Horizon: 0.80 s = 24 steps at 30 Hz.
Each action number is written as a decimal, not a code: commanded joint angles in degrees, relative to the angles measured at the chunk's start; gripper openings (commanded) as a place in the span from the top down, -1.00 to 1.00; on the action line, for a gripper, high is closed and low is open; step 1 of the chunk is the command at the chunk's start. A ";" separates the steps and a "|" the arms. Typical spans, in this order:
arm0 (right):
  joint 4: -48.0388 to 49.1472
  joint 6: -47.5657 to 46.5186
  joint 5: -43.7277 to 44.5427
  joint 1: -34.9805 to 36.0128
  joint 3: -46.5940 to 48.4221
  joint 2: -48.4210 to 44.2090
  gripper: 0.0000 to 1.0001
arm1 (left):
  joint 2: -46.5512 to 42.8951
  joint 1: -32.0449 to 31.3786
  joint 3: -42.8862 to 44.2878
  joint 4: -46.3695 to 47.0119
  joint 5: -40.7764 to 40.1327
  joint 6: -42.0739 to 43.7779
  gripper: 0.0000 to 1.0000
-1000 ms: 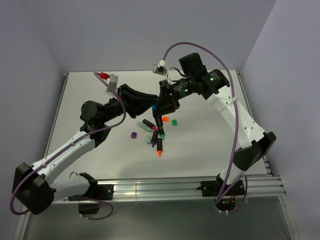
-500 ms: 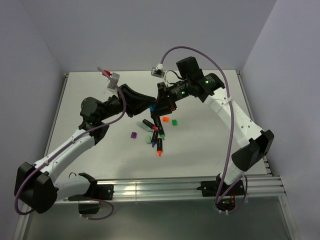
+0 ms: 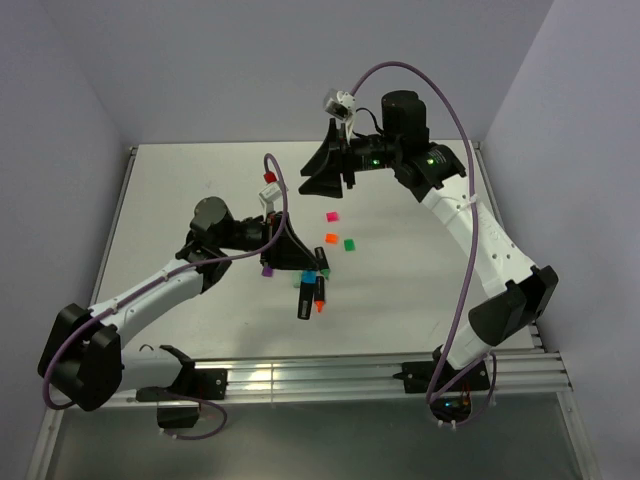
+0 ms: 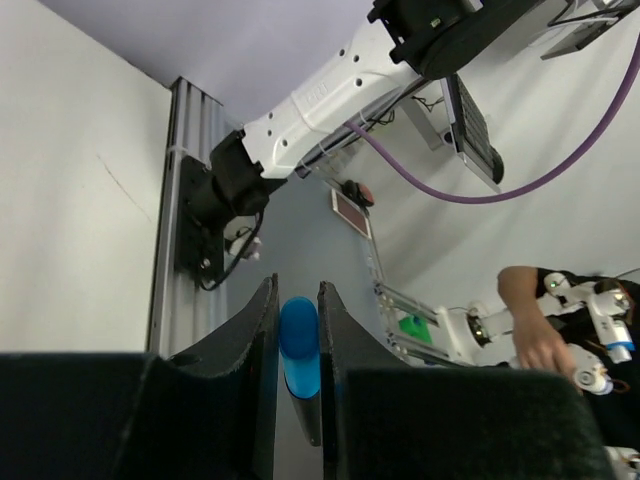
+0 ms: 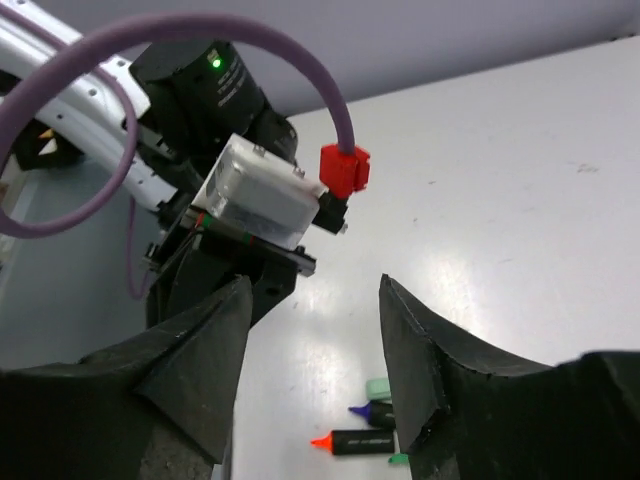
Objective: Insert the pens into the pen caps
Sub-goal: Press the pen cap onto the pen, then place the pen at the center of the board.
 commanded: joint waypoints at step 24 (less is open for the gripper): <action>30.62 28.42 -4.82 -9.62 -26.04 -11.78 -1.00 | 0.23 16.95 16.13 -21.88 -1.26 14.84 0.99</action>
